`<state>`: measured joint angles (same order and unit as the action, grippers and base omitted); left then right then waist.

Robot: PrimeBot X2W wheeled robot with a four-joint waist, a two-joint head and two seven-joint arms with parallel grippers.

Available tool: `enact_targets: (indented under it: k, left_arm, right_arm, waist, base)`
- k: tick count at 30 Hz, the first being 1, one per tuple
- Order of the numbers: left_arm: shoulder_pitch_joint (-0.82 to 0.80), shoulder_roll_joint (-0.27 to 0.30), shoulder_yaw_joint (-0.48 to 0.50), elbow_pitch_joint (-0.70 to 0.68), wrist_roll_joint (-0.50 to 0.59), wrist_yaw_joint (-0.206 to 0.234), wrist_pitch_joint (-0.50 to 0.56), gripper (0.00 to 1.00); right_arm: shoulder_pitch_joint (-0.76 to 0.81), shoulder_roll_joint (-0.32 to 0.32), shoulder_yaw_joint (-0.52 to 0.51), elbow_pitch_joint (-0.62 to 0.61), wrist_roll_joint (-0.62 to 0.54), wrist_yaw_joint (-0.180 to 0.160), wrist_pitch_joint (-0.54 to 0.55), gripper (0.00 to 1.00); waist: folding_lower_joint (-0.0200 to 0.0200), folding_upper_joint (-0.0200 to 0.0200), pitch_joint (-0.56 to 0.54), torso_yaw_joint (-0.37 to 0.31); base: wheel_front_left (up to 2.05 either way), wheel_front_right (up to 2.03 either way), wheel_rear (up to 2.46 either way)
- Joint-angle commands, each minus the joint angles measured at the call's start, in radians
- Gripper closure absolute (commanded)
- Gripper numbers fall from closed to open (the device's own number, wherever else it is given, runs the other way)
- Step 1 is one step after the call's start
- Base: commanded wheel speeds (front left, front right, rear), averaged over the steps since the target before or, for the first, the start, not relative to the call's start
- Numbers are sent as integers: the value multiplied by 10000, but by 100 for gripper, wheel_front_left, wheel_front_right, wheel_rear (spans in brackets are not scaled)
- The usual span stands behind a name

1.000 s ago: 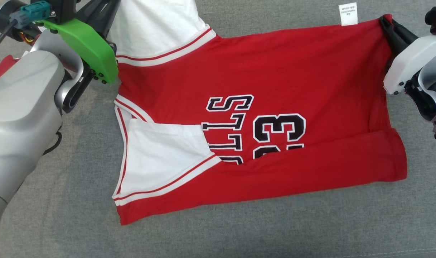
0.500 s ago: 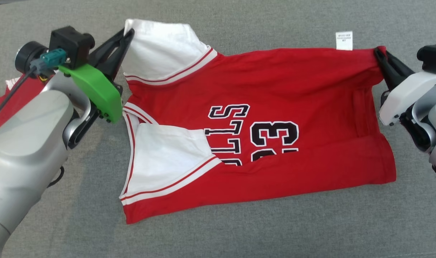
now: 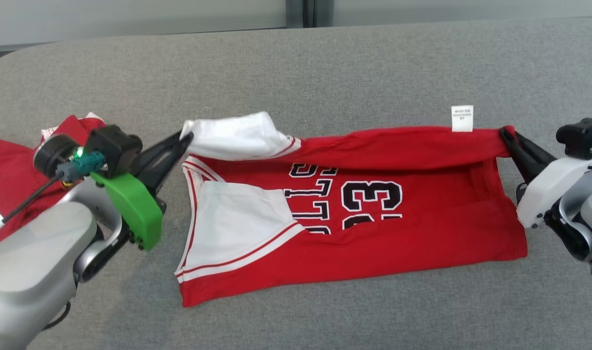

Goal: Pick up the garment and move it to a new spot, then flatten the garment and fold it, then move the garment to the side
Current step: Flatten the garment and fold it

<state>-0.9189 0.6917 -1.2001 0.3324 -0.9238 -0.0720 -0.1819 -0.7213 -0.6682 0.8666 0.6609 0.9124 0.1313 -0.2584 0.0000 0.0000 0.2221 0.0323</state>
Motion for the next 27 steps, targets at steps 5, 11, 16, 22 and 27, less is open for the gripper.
enact_targets:
  k: [5, 11, 16, 22, 27]
  left_arm:
    - [1068, 695, -312, -1250, -93, 351, 462, 100]
    - [1970, 1302, -530, -2316, -235, 430, 948, 100]
    - [2422, 1667, -647, -3011, -134, 366, 1498, 100]
    - [2842, 1633, -722, -3353, 18, 376, 1936, 100]
    - [3084, 1531, -740, -3108, 174, 393, 2133, 100]
  right_arm:
    - [700, -576, 495, -709, 597, -10, 127, 100]
    - [1015, -1178, 1217, -1553, 973, -10, 457, 100]
    - [1092, -1563, 1622, -2053, 1430, -10, 897, 100]
    - [1218, -1949, 2113, -2611, 2107, -10, 1871, 100]
    - [1149, -2161, 2404, -2830, 2402, -10, 2393, 100]
  waist:
    - [0, 0, -423, 22]
    - [0, 0, -611, -62]
    - [0, 0, -668, -72]
    - [0, 0, -730, -127]
    - [0, 0, -785, -201]
  base:
    - [0, 0, 0]
    - [0, 0, 0]
    - [0, 0, 0]
    - [0, 0, 0]
    - [0, 0, 0]
